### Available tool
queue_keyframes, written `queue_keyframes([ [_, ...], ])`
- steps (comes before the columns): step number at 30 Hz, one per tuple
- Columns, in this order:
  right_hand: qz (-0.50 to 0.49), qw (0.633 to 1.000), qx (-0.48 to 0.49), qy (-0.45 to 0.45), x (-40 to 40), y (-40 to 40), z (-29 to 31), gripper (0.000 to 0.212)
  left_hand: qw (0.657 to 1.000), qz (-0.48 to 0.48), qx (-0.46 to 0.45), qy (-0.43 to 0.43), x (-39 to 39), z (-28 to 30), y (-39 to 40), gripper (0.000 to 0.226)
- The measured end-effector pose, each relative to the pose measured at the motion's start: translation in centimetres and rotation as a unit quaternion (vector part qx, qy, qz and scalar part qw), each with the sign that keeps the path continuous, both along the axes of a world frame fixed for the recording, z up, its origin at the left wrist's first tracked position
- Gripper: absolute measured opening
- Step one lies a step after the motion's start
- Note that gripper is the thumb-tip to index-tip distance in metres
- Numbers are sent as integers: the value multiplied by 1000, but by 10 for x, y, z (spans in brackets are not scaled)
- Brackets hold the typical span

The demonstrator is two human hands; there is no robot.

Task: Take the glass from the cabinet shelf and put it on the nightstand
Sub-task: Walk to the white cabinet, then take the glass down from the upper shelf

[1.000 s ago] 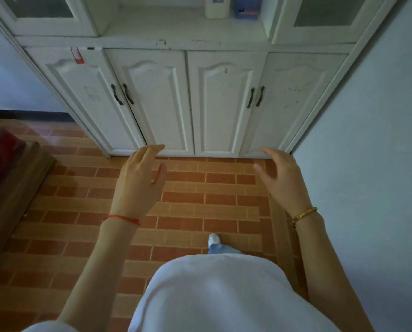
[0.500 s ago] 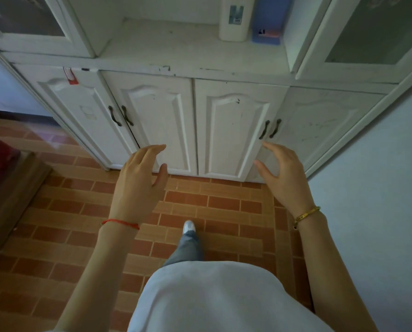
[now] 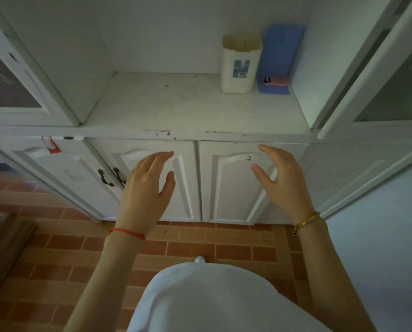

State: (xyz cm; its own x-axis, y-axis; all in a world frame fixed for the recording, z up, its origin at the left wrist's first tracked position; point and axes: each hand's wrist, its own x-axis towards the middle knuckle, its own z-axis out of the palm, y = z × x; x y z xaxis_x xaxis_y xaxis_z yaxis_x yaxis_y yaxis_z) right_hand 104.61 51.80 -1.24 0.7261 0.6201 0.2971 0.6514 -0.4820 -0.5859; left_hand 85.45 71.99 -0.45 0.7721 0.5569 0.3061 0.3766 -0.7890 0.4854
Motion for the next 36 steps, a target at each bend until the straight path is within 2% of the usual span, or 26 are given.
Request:
queue_keyframes([
  [10, -20, 1000, 9, -2, 50, 54, 14, 50, 999, -48, -3, -19, 65, 18, 59, 40],
  [19, -9, 996, 60, -61, 95, 71, 58, 49, 994, -64, 29, -79, 124, 62, 75, 38],
  [27, 14, 974, 149, -172, 136, 89, 147, 48, 973, -94, 109, -178, 171, 143, 91, 37],
  [36, 37, 935, 221, -276, 164, 106, 267, 45, 923, -131, 222, -286, 213, 260, 102, 36],
])
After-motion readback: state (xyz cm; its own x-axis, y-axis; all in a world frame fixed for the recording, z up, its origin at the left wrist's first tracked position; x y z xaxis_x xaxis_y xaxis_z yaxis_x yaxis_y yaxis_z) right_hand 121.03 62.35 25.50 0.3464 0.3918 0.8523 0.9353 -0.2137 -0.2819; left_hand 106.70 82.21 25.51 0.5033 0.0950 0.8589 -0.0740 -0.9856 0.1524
